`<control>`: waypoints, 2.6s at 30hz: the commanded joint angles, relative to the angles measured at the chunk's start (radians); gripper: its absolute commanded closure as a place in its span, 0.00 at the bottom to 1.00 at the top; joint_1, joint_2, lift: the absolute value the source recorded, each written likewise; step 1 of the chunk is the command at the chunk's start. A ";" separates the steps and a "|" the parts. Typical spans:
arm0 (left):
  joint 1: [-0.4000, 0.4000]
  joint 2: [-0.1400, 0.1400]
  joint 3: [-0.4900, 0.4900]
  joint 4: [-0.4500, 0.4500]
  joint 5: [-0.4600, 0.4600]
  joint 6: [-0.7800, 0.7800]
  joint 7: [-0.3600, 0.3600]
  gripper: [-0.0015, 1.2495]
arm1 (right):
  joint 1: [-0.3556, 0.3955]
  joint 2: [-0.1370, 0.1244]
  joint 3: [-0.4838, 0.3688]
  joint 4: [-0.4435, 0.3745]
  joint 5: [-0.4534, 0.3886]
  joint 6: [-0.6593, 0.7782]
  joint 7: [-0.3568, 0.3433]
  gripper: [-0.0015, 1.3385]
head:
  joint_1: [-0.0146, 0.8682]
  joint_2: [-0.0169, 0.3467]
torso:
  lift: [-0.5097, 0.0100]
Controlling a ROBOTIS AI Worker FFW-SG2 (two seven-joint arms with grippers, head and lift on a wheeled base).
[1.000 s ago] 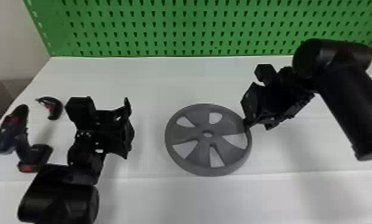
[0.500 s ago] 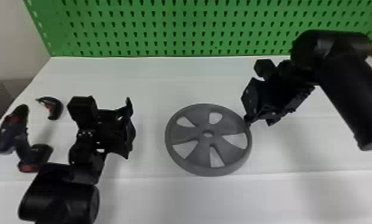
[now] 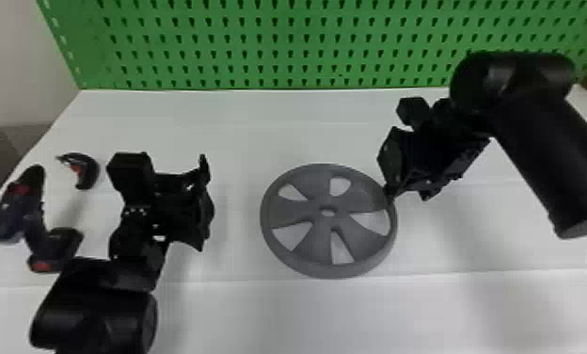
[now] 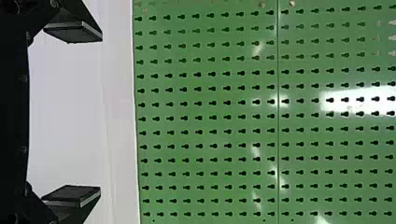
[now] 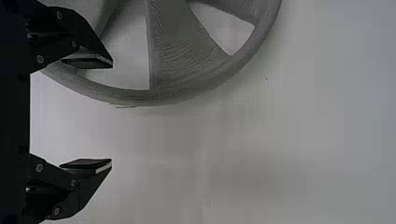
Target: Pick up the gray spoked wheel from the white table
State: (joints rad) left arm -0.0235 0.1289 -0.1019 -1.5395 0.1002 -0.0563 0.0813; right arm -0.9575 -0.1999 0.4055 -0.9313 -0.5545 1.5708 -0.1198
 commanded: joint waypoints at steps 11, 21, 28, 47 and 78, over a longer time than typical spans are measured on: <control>-0.003 0.000 -0.018 0.002 -0.004 0.021 0.000 0.10 | -0.023 0.056 0.023 -0.006 0.128 -0.003 -0.096 0.38 | 0.89 0.14 | 0.77; 0.001 0.000 -0.025 0.002 -0.002 0.026 0.000 0.10 | -0.017 0.059 -0.007 0.049 -0.544 -0.120 -0.741 0.38 | 0.89 0.14 | 0.77; 0.002 0.000 -0.022 0.002 -0.004 0.026 0.000 0.10 | -0.029 0.066 -0.082 0.141 -0.627 -0.052 -0.768 0.38 | 0.89 0.14 | 0.77; -0.003 0.000 -0.024 0.002 -0.005 0.026 0.000 0.10 | -0.015 0.073 -0.252 0.230 -0.599 0.001 -0.773 0.37 | 0.89 0.14 | 0.77; -0.018 -0.002 -0.042 0.010 -0.001 0.026 0.000 0.10 | 0.033 0.065 -0.241 0.230 -0.576 -0.101 -0.770 0.37 | 0.89 0.14 | 0.77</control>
State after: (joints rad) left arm -0.0379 0.1274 -0.1408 -1.5299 0.0977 -0.0307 0.0813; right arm -0.9324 -0.1323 0.1609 -0.7011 -1.1369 1.4786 -0.8911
